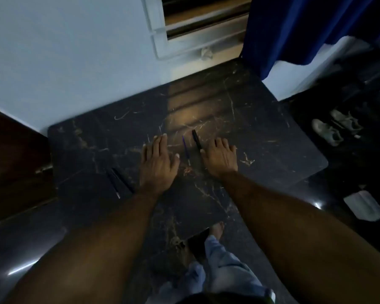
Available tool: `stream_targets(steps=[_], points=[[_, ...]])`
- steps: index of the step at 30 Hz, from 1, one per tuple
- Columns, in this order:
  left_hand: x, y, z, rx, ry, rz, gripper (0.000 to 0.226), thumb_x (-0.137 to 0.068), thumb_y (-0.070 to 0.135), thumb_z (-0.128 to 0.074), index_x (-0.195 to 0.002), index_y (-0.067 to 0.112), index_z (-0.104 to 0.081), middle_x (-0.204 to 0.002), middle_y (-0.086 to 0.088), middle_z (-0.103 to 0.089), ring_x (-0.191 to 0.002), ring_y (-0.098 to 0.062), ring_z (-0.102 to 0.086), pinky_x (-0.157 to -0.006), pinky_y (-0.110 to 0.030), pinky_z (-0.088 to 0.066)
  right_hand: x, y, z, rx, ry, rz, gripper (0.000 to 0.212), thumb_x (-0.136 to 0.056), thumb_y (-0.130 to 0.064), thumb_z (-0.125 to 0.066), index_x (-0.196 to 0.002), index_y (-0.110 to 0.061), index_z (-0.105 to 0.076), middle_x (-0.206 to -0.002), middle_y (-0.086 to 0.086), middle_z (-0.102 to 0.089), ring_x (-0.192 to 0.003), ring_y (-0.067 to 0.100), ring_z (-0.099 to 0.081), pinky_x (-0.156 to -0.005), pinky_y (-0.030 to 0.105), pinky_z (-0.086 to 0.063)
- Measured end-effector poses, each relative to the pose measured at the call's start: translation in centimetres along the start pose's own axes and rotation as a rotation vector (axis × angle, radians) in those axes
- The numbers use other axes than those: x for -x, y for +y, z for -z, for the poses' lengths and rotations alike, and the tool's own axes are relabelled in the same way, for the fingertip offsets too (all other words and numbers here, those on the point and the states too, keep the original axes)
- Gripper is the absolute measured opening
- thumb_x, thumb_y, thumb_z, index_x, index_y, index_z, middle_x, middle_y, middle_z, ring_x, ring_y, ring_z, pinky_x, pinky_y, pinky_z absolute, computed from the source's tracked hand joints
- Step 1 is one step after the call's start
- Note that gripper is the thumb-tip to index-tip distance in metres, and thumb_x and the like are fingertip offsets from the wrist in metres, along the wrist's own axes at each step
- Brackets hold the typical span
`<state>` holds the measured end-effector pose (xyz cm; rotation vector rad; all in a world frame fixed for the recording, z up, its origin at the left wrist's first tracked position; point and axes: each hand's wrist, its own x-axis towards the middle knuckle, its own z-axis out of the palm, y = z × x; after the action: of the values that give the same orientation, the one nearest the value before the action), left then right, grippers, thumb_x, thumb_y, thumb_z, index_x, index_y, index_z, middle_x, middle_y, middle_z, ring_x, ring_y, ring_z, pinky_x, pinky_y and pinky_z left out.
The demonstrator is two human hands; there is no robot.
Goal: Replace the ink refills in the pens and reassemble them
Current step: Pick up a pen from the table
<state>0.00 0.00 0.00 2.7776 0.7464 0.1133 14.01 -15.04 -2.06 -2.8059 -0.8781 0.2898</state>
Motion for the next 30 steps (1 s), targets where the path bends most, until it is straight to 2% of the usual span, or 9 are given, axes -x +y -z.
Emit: stream_targets(steps=[9, 13, 14, 16, 17, 19, 23, 26, 30], points=[[-2.3, 1.8, -1.9, 0.209, 0.111, 0.092, 0.047, -0.102, 0.018, -0.065, -0.147, 0.006, -0.058, -0.140, -0.016, -0.066, -0.133, -0.036, -0.058, -0.117, -0.054, -0.041, -4.9, -0.6, -2.5, -0.028, -0.088, -0.082, 0.045, -0.100, -0.033, -0.059, -0.139, -0.010, -0.056, -0.142, 0.016, -0.056, -0.134, 0.034, -0.049, -0.105, 0.052, -0.041], [-5.2, 3.6, -0.9, 0.646, 0.126, 0.327, 0.044, -0.105, 0.015, -0.066, -0.148, 0.012, -0.057, -0.123, -0.002, -0.072, -0.100, -0.010, -0.065, -0.092, -0.023, -0.053, -5.3, 1.0, -1.0, -0.238, -0.017, -0.060, 0.028, -0.101, -0.031, -0.062, -0.123, -0.014, -0.064, -0.124, 0.010, -0.066, -0.119, 0.028, -0.061, -0.102, 0.050, -0.048], [-6.1, 4.1, -0.2, 0.796, 0.078, 0.393, 0.041, -0.106, 0.018, -0.066, -0.146, 0.015, -0.056, -0.119, -0.001, -0.072, -0.097, -0.008, -0.067, -0.087, -0.017, -0.052, -5.0, 1.7, 0.1, -0.375, 0.001, -0.035, 0.020, -0.100, -0.030, -0.065, -0.116, -0.018, -0.065, -0.113, 0.003, -0.069, -0.107, 0.020, -0.066, -0.095, 0.045, -0.053], [-7.7, 5.3, 1.8, 1.109, -0.054, 0.466, 0.024, -0.108, 0.023, -0.067, -0.131, 0.022, -0.062, -0.106, -0.004, -0.074, -0.095, -0.014, -0.073, -0.083, -0.024, -0.058, -3.9, 2.6, 3.3, -0.645, 0.033, 0.059, 0.012, -0.097, -0.023, -0.074, -0.107, -0.026, -0.067, -0.095, -0.014, -0.068, -0.088, -0.002, -0.067, -0.081, 0.022, -0.056], [-8.1, 5.8, 2.9, 1.228, -0.111, 0.449, 0.014, -0.107, 0.022, -0.067, -0.122, 0.021, -0.067, -0.097, -0.004, -0.075, -0.087, -0.016, -0.076, -0.076, -0.029, -0.061, -3.4, 2.9, 5.1, -0.728, 0.069, 0.122, 0.016, -0.094, -0.018, -0.077, -0.103, -0.028, -0.068, -0.090, -0.017, -0.068, -0.084, -0.006, -0.067, -0.076, 0.013, -0.053], [-8.2, 7.0, 5.2, 1.321, -0.151, 0.339, 0.008, -0.106, 0.020, -0.070, -0.110, 0.015, -0.075, -0.082, -0.002, -0.075, -0.069, -0.014, -0.076, -0.060, -0.026, -0.061, -2.3, 3.4, 8.7, -0.891, 0.107, 0.177, 0.015, -0.092, -0.012, -0.080, -0.099, -0.024, -0.073, -0.087, -0.011, -0.072, -0.078, 0.001, -0.069, -0.070, 0.016, -0.054], [-6.9, 9.9, 9.3, 1.493, -0.106, 0.142, 0.006, -0.101, 0.017, -0.076, -0.101, 0.017, -0.082, -0.078, -0.002, -0.075, -0.067, -0.015, -0.075, -0.060, -0.027, -0.062, -0.1, 4.1, 14.8, -1.504, 0.053, 0.101, 0.016, -0.089, -0.007, -0.080, -0.104, -0.001, -0.077, -0.080, 0.015, -0.070, -0.060, 0.019, -0.061, -0.052, 0.030, -0.051], [-5.9, 11.9, 11.7, 1.576, -0.075, -0.004, 0.009, -0.096, 0.019, -0.077, -0.102, 0.021, -0.083, -0.080, -0.001, -0.076, -0.067, -0.016, -0.074, -0.059, -0.028, -0.062, 1.5, 2.9, 17.4, -1.903, -0.007, 0.047, 0.024, -0.087, -0.012, -0.076, -0.107, 0.001, -0.071, -0.076, 0.008, -0.068, -0.062, 0.017, -0.064, -0.051, 0.027, -0.050], [-5.9, 13.5, 13.2, 1.481, -0.029, -0.137, 0.012, -0.098, 0.009, -0.077, -0.110, 0.012, -0.079, -0.080, -0.003, -0.080, -0.065, -0.015, -0.076, -0.059, -0.026, -0.062, 2.0, 0.5, 18.4, -1.947, 0.134, 0.016, 0.021, -0.093, -0.013, -0.071, -0.108, 0.001, -0.068, -0.078, 0.007, -0.069, -0.064, 0.018, -0.066, -0.051, 0.028, -0.050]])
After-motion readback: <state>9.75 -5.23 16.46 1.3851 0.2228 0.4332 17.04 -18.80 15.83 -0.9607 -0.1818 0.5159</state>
